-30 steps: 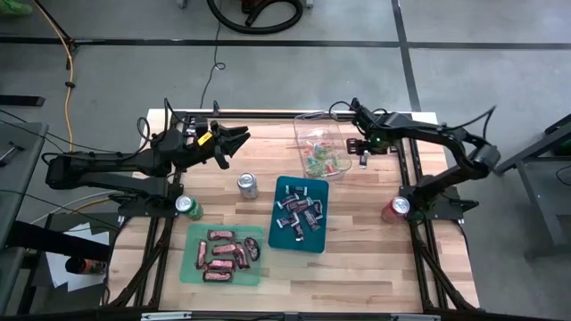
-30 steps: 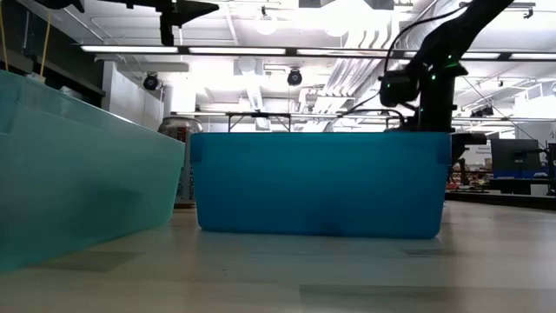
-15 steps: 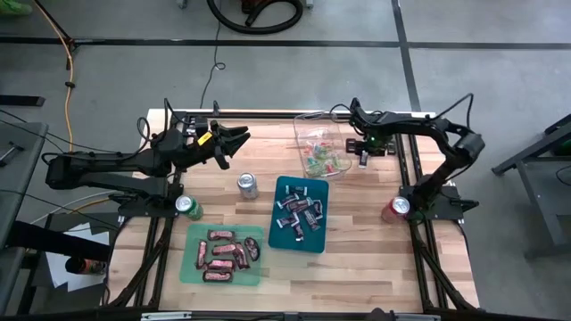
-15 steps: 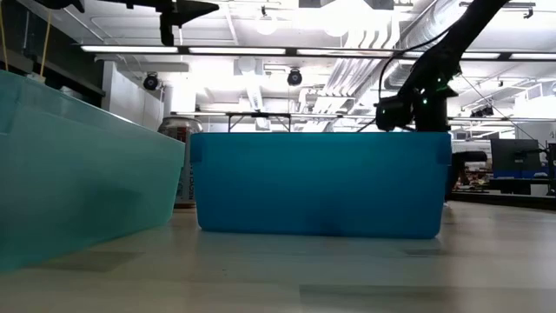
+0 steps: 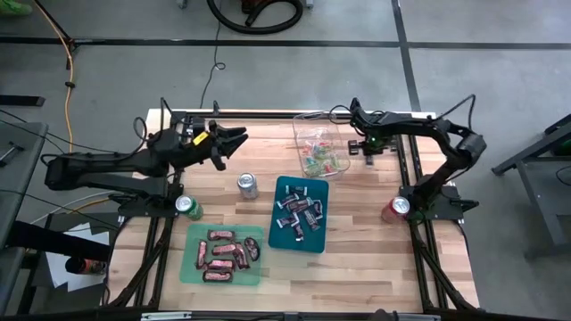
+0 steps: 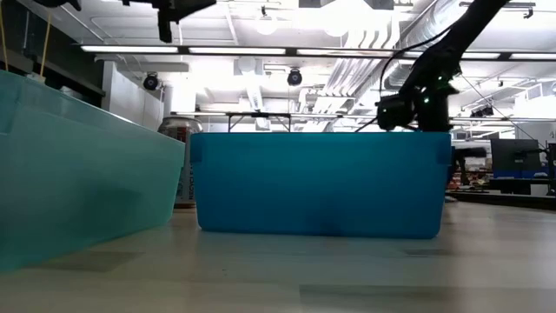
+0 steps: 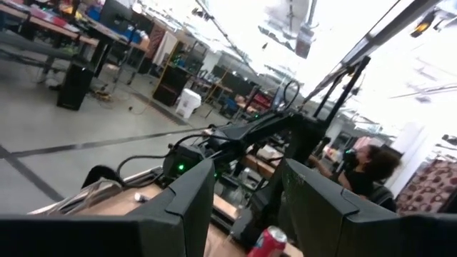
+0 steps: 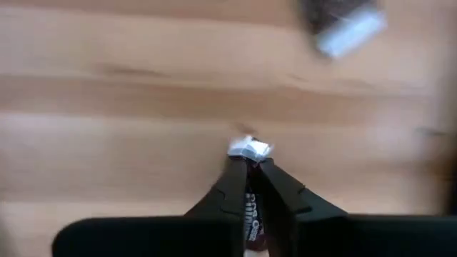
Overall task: Sort candy
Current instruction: Put the brown-white chocolate into the blue bin
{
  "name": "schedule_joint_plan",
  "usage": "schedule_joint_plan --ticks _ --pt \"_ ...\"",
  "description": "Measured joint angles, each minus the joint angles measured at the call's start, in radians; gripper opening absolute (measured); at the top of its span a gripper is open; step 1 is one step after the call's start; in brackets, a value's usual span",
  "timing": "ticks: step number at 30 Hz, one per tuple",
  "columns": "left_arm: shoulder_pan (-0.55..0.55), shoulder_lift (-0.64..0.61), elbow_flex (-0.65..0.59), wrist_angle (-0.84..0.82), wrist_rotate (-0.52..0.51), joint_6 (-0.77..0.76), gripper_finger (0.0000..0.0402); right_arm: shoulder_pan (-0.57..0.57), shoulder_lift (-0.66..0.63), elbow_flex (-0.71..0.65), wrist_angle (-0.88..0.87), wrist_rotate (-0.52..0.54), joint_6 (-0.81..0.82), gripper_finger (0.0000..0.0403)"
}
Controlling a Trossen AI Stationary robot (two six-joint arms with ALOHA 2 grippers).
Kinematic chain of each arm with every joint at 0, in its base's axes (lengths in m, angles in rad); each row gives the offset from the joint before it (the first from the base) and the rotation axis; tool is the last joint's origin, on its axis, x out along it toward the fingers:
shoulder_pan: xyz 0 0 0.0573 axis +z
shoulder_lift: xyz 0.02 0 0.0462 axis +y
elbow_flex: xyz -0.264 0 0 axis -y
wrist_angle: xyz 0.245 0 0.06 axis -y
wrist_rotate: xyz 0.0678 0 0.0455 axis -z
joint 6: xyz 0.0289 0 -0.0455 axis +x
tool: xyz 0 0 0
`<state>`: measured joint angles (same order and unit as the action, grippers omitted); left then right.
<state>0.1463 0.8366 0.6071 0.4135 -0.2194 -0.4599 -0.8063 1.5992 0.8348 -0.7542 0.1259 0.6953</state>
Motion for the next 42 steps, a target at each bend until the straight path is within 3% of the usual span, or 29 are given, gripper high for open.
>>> schedule_joint_plan --ticks 7,11,20,26,29,36,42 --pt "0.0 -0.083 0.0 -0.036 -0.001 0.061 0.0152 -0.013 -0.237 -0.001 -0.068 0.027 -0.049 0.0003" --pt "0.0 -0.117 0.0 -0.047 -0.027 0.078 0.0152 -0.011 -0.402 0.0 -0.046 -0.021 -0.044 0.0001" --pt "0.0 -0.141 0.0 -0.055 -0.002 0.078 0.0152 0.123 -0.653 0.001 0.203 -0.165 -0.039 0.0" --pt "0.0 -0.141 0.0 -0.111 0.173 0.078 0.0152 0.347 -0.661 0.001 0.486 -0.184 -0.066 0.0" --pt "0.0 -0.139 0.0 -0.126 0.211 0.078 0.0152 0.486 -0.627 0.001 0.597 -0.192 -0.098 0.0" --pt "0.0 -0.131 0.0 -0.127 0.163 0.092 0.0152 0.75 -0.506 0.001 0.698 -0.197 -0.12 0.0" --pt "0.0 -0.13 0.0 -0.128 0.105 0.094 0.0152 0.886 -0.426 0.001 0.73 -0.209 -0.12 0.0"
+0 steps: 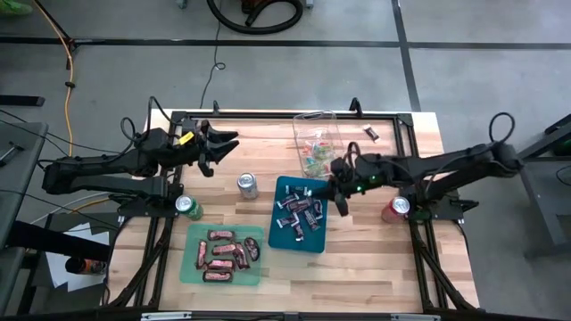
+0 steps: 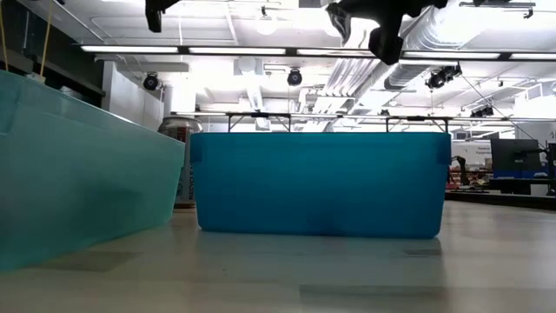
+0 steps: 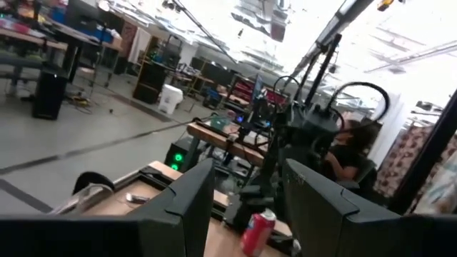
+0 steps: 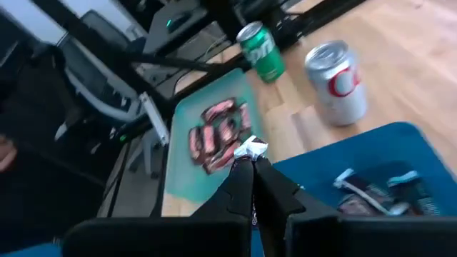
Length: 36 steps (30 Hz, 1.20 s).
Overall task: Sort candy
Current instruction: Put the brown-white chocolate into the blue bin
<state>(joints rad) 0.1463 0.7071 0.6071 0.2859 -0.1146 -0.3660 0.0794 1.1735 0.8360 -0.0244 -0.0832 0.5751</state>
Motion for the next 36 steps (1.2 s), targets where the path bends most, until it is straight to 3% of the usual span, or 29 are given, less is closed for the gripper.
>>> schedule_joint_plan --ticks 4,9,13,17,25,36 --pt "0.0 0.0 0.0 0.001 -0.003 -0.044 0.0152 0.046 0.039 0.033 -0.042 -0.015 -0.046 0.0" --pt "0.0 0.0 0.0 0.004 -0.01 -0.059 0.0152 0.069 0.186 0.26 -0.406 -0.058 -0.386 0.0" --pt "-0.001 0.0 0.0 0.003 -0.039 -0.094 0.0152 0.054 0.327 0.399 -0.55 -0.107 -0.592 0.0" --pt "-0.001 0.0 0.0 0.003 -0.04 -0.095 0.0152 0.052 0.454 0.44 -0.563 -0.161 -0.685 0.0" --pt "-0.003 0.0 0.0 0.003 -0.04 -0.095 0.0152 0.089 0.636 0.443 -0.564 -0.152 -0.865 0.0" --pt "-0.003 0.0 0.0 0.003 -0.038 -0.095 0.0152 0.094 0.745 0.443 -0.524 -0.113 -0.806 0.0004"
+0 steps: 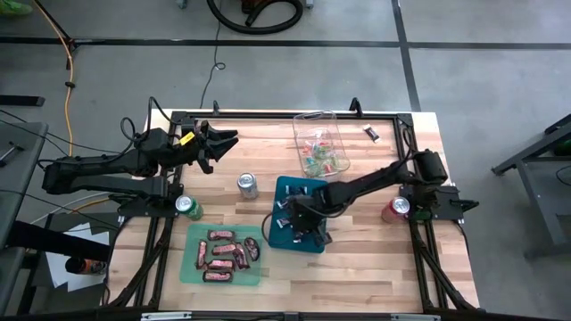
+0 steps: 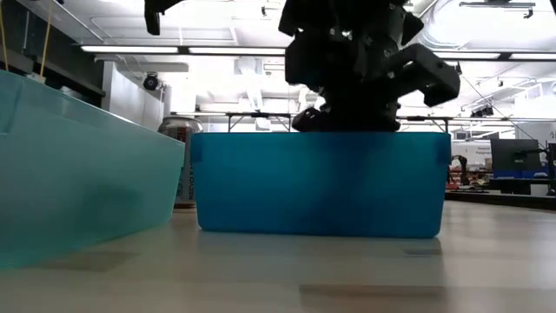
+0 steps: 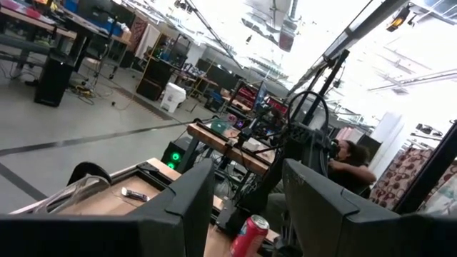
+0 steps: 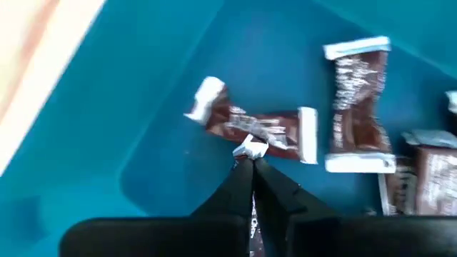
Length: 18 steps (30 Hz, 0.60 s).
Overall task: Sort candy
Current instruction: Put the brown-white chocolate into the blue bin
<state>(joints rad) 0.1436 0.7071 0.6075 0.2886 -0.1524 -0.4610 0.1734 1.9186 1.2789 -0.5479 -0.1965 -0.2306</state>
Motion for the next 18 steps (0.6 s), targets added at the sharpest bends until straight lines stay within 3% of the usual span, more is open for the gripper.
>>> schedule_joint_plan --ticks 4,9,13,18 --pt "0.0 0.0 0.0 0.0 0.0 0.0 0.0152 0.007 0.0 0.0 -0.01 0.098 0.066 0.0036" --pt "0.0 0.0 0.0 0.0 0.007 0.0 0.0152 0.01 -0.005 0.0 -0.066 0.113 0.131 0.0132" --pt "0.0 0.0 0.0 -0.001 0.012 0.0 0.0152 0.013 -0.036 0.019 -0.13 0.114 0.095 0.0204" --pt "0.0 0.0 0.0 -0.002 0.012 0.0 0.0152 -0.027 -0.109 0.064 -0.301 0.118 0.081 0.0236"
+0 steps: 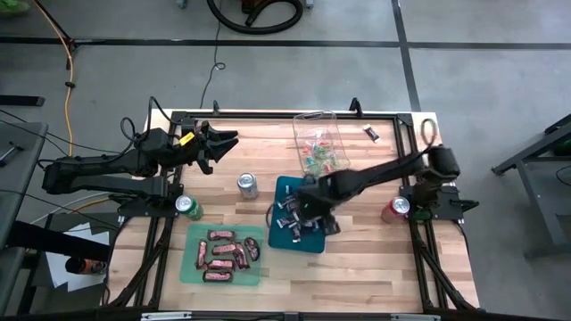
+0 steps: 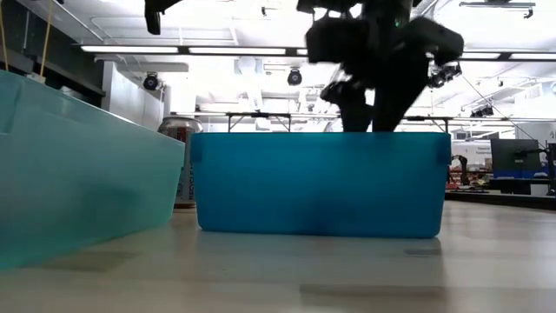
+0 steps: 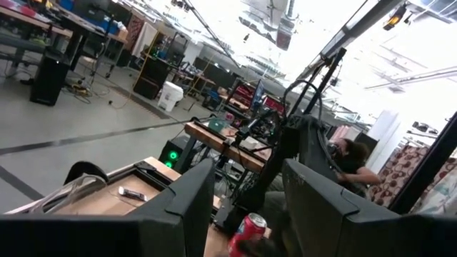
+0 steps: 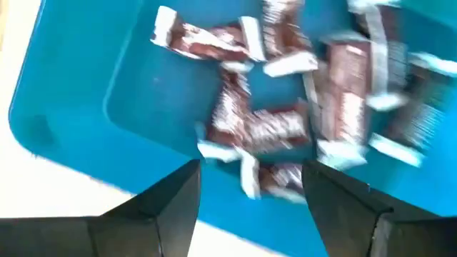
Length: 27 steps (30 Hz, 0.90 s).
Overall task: Sort candy
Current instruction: Put the brown-white chocolate into the blue bin
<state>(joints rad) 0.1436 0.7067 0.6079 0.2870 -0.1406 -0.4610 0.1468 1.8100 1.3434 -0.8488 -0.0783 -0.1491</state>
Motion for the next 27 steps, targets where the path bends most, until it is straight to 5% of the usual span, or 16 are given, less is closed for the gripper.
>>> schedule_joint_plan --ticks 9,16,23,27 --pt "0.0 0.0 0.0 -0.003 0.0 0.0 0.0152 -0.111 -0.301 0.0 -0.032 0.098 0.086 0.021" --pt "0.0 0.0 0.0 -0.008 0.0 0.0 0.0152 -0.169 -0.482 -0.005 0.045 0.171 0.187 0.0138" --pt "-0.001 0.0 0.0 -0.031 0.02 -0.008 0.0152 -0.175 -0.638 -0.21 0.262 0.164 0.315 0.0017" --pt "-0.001 0.0 0.0 -0.035 0.031 -0.008 0.0152 -0.171 -0.73 -0.365 0.447 0.128 0.447 0.0014"
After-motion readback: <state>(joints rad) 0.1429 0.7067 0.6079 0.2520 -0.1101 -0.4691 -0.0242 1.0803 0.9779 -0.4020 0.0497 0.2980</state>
